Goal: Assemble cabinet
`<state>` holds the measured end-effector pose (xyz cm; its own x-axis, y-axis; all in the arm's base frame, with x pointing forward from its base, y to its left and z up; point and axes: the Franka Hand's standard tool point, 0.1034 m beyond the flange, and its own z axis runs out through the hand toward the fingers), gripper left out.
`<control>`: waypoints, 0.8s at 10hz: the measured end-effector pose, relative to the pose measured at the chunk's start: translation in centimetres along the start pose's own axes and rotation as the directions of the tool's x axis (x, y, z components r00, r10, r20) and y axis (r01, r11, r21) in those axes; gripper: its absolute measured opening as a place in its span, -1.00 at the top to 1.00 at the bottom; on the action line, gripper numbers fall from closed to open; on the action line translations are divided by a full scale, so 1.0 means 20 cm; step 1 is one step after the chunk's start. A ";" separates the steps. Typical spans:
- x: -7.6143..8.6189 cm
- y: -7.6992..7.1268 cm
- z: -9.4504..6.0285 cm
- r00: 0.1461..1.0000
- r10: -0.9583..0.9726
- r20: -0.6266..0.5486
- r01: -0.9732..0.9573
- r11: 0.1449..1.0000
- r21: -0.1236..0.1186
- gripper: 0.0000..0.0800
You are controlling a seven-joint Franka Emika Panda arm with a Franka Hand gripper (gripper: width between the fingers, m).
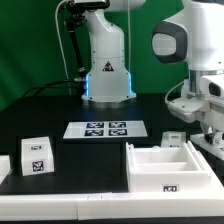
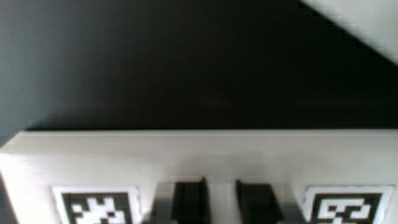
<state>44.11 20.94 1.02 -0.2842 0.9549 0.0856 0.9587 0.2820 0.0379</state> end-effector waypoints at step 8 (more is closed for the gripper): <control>-0.14 -0.05 -0.22 0.982 0.179 0.057 -0.177 0.984 -0.034 0.83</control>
Offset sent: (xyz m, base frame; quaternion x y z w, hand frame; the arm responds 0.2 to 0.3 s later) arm 0.0000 0.0000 0.0000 0.0000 0.0000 0.0000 1.0000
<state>43.98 17.54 5.22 -0.1073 0.9937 0.0338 0.9929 0.1053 0.0560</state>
